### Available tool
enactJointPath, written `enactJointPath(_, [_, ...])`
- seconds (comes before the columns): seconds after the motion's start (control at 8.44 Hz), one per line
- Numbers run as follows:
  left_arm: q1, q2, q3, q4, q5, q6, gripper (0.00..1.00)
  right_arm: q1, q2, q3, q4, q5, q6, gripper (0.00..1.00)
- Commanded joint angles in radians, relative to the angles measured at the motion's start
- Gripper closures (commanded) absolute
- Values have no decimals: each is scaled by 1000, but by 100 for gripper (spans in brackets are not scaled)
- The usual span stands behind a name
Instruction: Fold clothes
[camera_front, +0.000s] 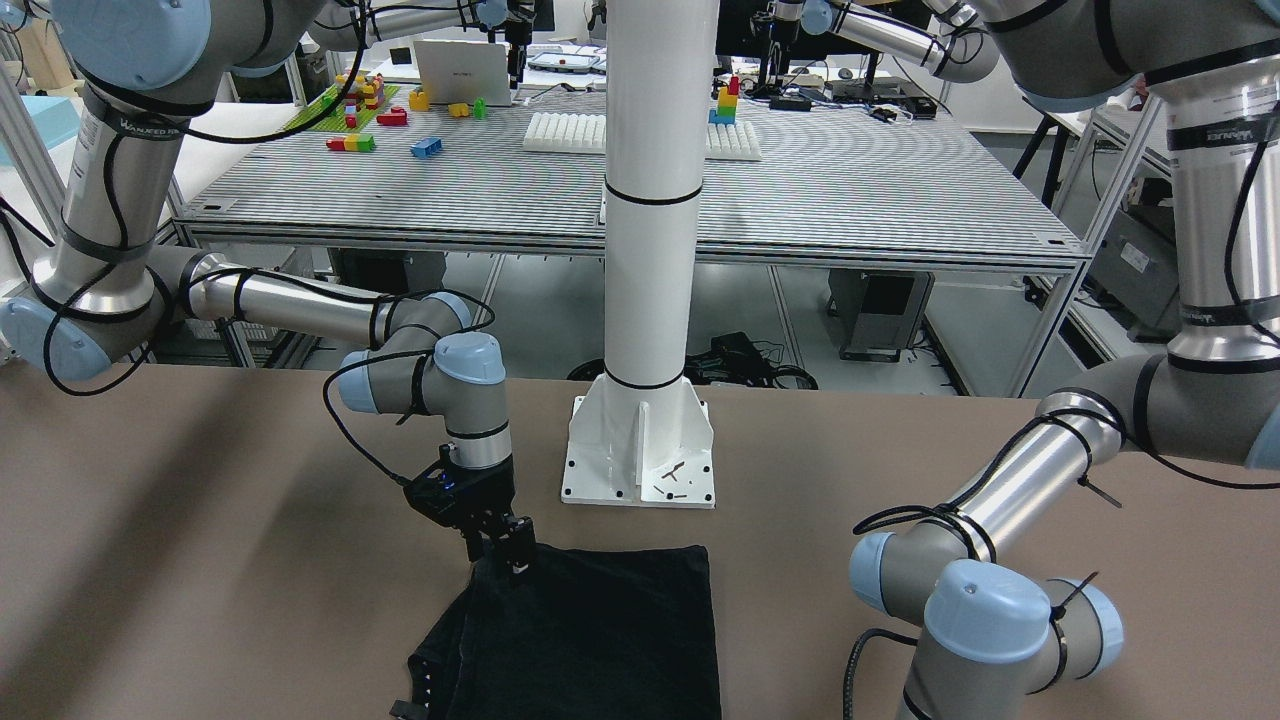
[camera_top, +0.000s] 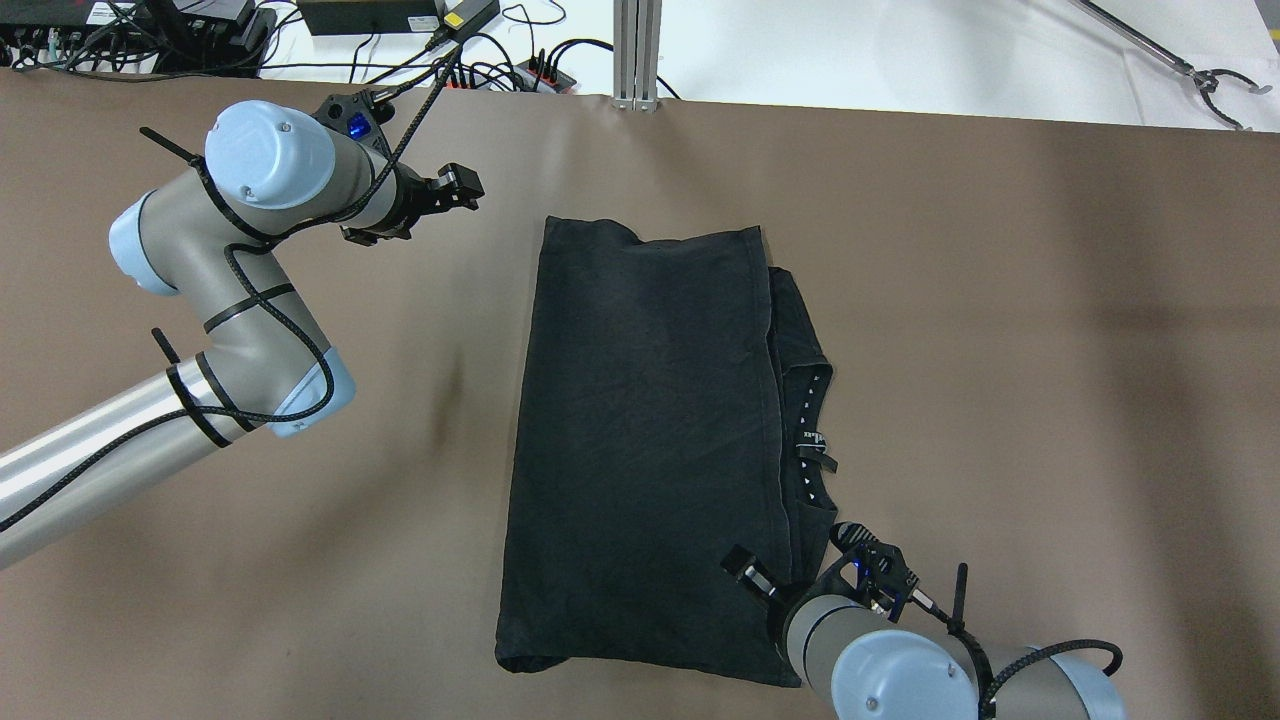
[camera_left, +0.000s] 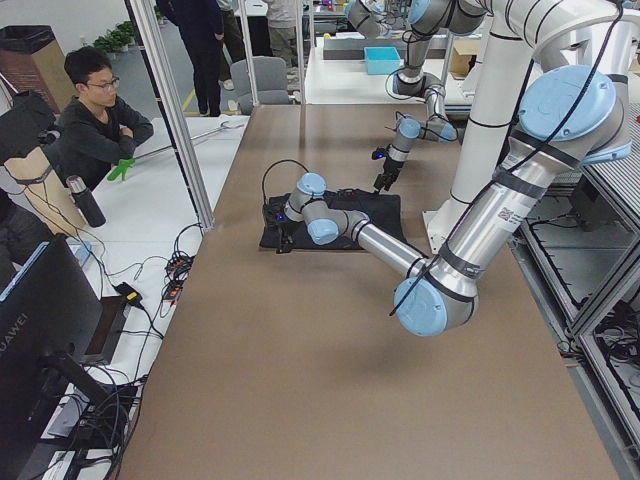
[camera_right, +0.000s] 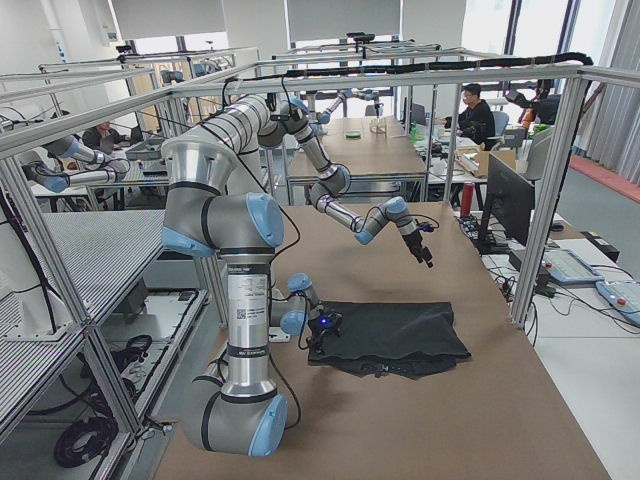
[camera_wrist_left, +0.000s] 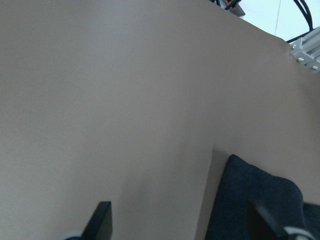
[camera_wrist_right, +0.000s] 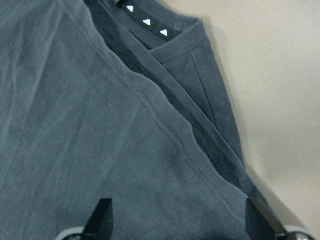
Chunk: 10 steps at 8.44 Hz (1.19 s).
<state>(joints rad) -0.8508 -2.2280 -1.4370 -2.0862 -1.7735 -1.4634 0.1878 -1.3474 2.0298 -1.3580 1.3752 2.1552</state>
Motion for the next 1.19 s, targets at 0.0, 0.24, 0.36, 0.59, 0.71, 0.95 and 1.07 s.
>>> enactJointPath(0.0, [1,-1,-8,0,0,-6,6,-24,4,-17,-3,-2,17,8])
enactJointPath(0.24, [9,-1,-13,2,12,-12,6,-60,-1,-23,-3,-4,18,8])
enactJointPath(0.36, [10,-4,-13,2,16,-27,6,-62,-1,-23,-4,-2,18,9])
enactJointPath(0.59, [41,-7,-23,3,52,-47,6,-62,-3,-26,-6,-2,18,12])
enactJointPath(0.71, [44,1,-43,3,54,-49,6,-65,-3,-28,-6,-2,26,20])
enactJointPath(0.95, [44,10,-51,5,65,-60,6,-65,-1,-28,-6,-2,31,30])
enactJointPath(1.07, [44,10,-51,5,66,-63,6,-65,2,-34,-6,-2,31,35])
